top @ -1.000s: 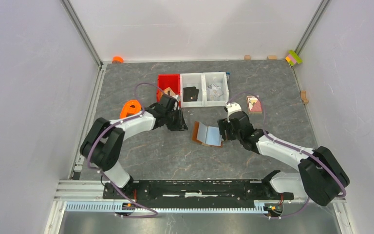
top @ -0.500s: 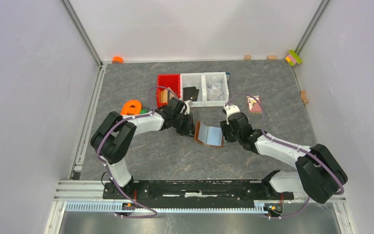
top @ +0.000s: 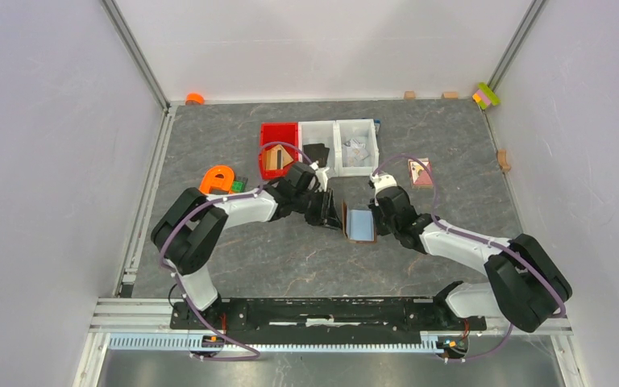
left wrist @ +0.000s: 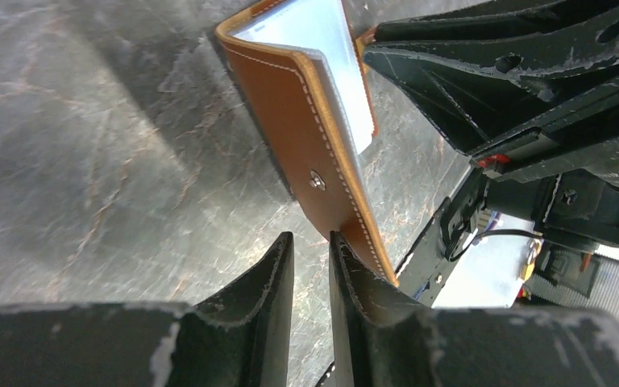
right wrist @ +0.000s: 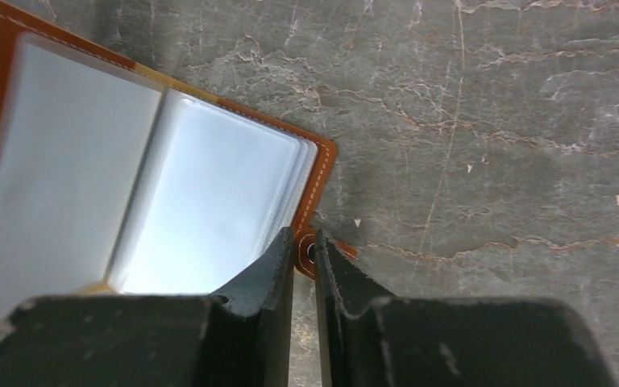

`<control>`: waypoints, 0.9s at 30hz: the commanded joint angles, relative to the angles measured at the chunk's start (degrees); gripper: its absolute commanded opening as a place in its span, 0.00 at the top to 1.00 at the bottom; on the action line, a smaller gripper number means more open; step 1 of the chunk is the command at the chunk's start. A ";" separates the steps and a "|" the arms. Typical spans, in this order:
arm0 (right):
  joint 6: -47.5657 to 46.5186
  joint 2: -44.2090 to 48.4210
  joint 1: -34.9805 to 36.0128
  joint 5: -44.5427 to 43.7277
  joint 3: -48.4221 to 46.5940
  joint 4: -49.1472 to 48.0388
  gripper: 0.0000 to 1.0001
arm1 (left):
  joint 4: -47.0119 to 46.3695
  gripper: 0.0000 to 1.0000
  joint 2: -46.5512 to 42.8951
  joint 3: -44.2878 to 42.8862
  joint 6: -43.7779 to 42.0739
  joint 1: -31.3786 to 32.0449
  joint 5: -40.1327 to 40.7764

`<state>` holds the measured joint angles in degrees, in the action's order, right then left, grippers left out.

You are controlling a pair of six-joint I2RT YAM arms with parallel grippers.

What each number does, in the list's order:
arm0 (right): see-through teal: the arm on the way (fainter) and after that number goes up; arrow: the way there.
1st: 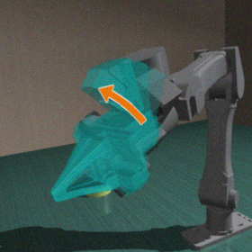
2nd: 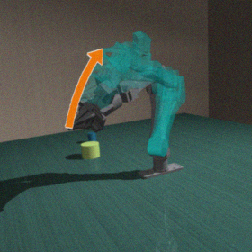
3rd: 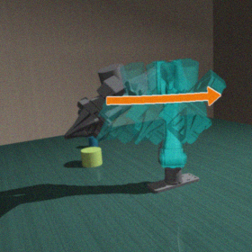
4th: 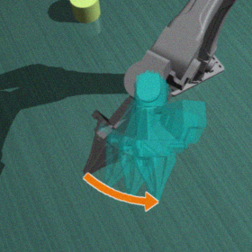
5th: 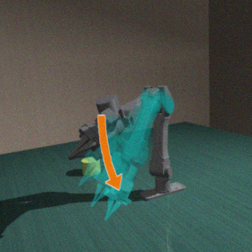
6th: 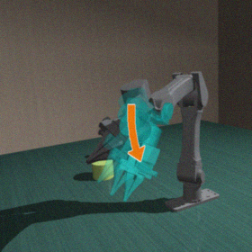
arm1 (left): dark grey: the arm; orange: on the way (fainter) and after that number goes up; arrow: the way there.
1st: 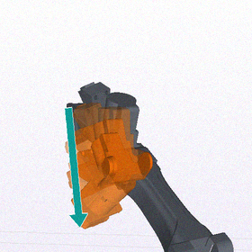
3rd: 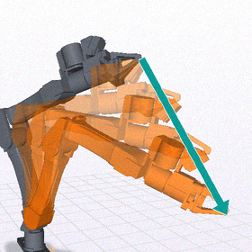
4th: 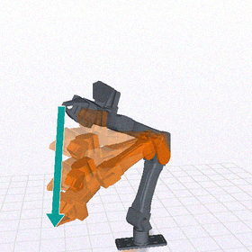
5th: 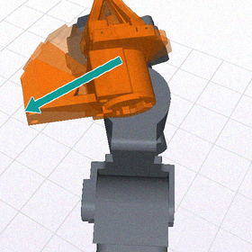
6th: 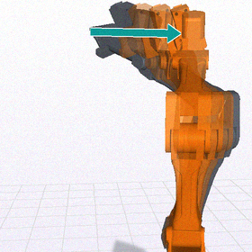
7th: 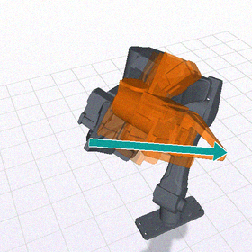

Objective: Take the credit cards out of the card holder
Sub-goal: Close the card holder at the center of the board.

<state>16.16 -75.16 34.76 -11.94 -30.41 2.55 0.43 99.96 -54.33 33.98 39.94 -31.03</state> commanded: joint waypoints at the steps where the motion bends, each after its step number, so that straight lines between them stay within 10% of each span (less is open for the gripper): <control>1: 0.03 -0.45 -0.09 2.67 -0.01 -2.12 0.86 | -3.51 0.71 2.60 -2.62 -0.29 1.43 -3.08; 27: 4.40 2.16 -5.07 16.61 4.64 -10.96 1.00 | 11.50 0.71 12.05 -13.78 -6.42 6.74 8.09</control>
<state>19.03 -75.70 31.03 4.16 -27.07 -6.09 6.11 108.86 -64.71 31.27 45.54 -26.79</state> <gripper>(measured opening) 0.004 0.287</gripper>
